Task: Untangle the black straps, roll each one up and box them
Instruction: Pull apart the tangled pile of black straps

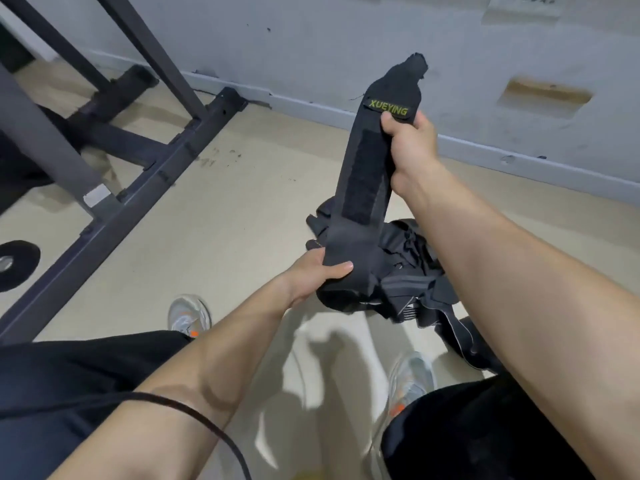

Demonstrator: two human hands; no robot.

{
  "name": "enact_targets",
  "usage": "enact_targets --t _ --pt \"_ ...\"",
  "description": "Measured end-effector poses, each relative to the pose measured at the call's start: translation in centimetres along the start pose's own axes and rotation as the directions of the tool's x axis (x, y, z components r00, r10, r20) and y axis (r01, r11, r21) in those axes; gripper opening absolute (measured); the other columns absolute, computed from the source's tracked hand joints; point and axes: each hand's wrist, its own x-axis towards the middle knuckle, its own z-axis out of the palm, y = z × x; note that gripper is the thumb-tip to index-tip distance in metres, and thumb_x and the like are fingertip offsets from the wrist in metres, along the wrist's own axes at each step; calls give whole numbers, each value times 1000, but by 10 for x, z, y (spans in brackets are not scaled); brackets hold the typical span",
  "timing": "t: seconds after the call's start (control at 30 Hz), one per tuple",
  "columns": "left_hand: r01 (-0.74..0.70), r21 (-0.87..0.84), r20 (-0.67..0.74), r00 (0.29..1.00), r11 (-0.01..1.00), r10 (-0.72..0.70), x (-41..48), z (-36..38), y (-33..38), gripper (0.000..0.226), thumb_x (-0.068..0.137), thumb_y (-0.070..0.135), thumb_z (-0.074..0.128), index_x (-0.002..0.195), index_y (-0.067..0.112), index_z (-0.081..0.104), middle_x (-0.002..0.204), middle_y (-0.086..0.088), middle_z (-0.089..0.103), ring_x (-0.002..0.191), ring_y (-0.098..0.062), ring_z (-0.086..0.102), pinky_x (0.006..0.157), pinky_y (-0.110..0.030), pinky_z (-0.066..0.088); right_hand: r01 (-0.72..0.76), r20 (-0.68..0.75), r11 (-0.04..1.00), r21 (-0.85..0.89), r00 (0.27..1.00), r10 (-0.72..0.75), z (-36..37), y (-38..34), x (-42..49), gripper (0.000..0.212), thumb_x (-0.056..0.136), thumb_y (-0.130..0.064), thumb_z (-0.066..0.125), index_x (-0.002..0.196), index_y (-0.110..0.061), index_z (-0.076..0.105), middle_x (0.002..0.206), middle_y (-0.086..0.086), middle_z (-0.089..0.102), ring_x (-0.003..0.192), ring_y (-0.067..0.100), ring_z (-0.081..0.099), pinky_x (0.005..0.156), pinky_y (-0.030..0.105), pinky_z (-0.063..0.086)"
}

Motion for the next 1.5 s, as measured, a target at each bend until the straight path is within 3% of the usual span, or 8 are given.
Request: enact_targets --t 0.2,0.43,0.6,0.8,1.03,1.2,1.27,1.5 --pt "198 -78 -36 979 977 -201 37 -48 -85 27 95 20 71 120 13 69 104 -2 77 99 -23 73 77 -31 59 -88 -34 992 -88 996 85 45 104 81 12 96 -7 64 102 -15 70 102 9 77 100 31 73 87 53 60" --pt "308 -312 -50 939 899 -339 58 -122 -168 32 97 18 68 118 42 66 123 3 73 115 -21 70 99 -48 55 -223 -8 947 -230 974 228 108 253 148 12 92 -7 59 97 -12 69 104 12 76 103 34 70 96 48 57" --pt "228 -502 -252 884 834 -393 78 -165 -217 21 97 15 67 89 29 80 101 -5 79 95 -24 76 79 -38 59 -244 115 892 -381 945 307 166 334 170 19 90 0 50 99 -12 63 93 8 67 84 25 63 82 37 56" --pt "127 -563 -554 675 816 -487 97 -192 -267 30 85 14 81 111 9 67 105 -11 76 98 -29 74 83 -43 61 -261 74 627 -734 887 456 190 386 173 28 98 -20 51 123 -9 48 82 -1 47 66 15 45 53 27 36" --pt "333 -40 -787 570 942 -235 91 -172 -261 54 86 7 69 131 24 46 113 0 54 93 -19 57 81 -26 48 -275 117 560 -782 817 564 95 430 62 33 90 -15 51 122 -11 60 107 12 66 92 29 62 77 39 45" --pt "620 174 -740 594 765 -314 73 -169 -266 26 95 25 54 120 30 56 111 7 55 74 -12 53 59 -21 36 -147 220 378 -914 603 767 54 430 -23 46 97 -22 60 142 -14 54 139 6 59 126 25 56 107 34 44" --pt "699 272 -710 610 662 -353 63 -167 -261 34 93 27 55 126 34 56 128 3 50 94 -19 55 75 -27 44 -151 228 370 -917 562 795 48 426 -37 53 98 -24 61 148 -11 48 148 6 52 135 23 50 111 31 37" --pt "612 468 -631 736 637 -243 63 -135 -205 36 95 31 54 130 24 58 145 -6 37 125 -32 46 95 -39 47 -230 147 454 -861 741 655 17 367 -16 32 94 -17 58 125 -15 65 114 3 67 101 23 64 88 33 52"
